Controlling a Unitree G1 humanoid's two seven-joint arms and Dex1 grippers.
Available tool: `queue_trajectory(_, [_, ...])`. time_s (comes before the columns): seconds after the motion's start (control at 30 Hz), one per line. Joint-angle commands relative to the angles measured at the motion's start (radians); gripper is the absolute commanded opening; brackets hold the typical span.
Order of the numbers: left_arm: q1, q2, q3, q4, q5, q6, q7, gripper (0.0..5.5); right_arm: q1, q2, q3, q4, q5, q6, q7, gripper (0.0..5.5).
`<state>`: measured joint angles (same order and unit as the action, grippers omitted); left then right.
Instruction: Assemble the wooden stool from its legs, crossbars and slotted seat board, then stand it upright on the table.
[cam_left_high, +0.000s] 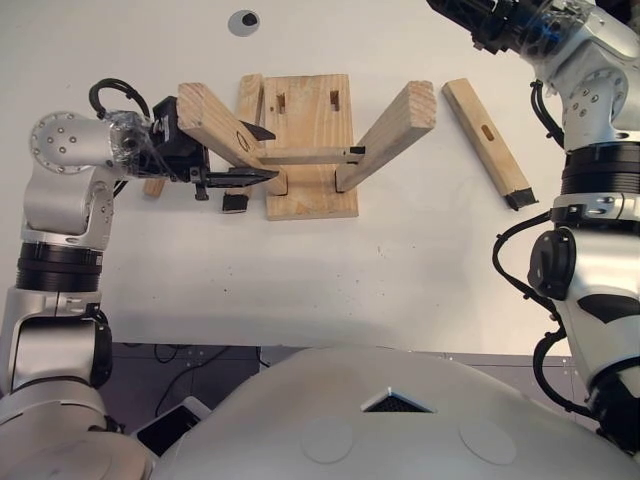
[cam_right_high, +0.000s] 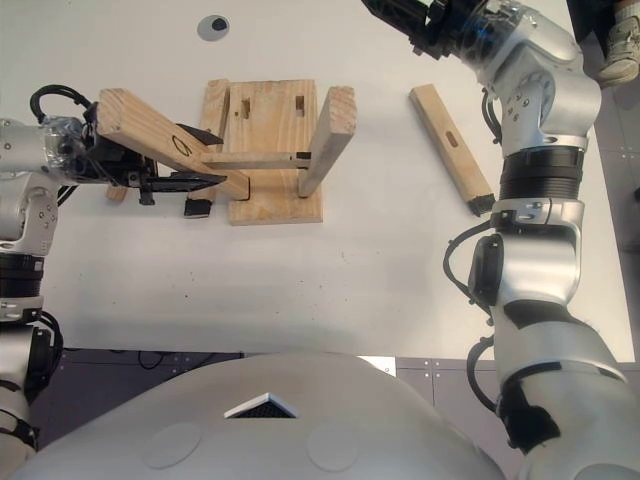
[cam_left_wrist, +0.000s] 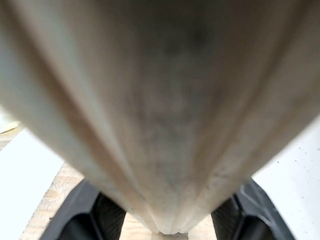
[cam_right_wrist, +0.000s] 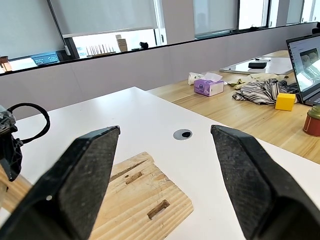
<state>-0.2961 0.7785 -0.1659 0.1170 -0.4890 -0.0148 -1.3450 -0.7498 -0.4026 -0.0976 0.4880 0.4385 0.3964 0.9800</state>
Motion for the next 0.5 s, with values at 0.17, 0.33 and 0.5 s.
queue_trajectory(0.17, [0.159, -0.065, -0.294, 0.358, 0.259, 0.153, -0.008, 2.01, 0.016, 0.023, 0.044, -0.021, -0.017, 0.007, -0.003, 3.35])
queue_trajectory(0.33, [0.172, -0.088, -0.328, 0.429, 0.277, 0.11, -0.005, 2.01, 0.036, 0.027, 0.043, -0.043, -0.01, 0.016, -0.019, 3.35])
queue_trajectory(0.5, [0.134, -0.092, -0.302, 0.393, 0.284, 0.046, 0.034, 2.01, 0.058, 0.03, 0.028, -0.063, -0.003, 0.014, -0.043, 3.35])
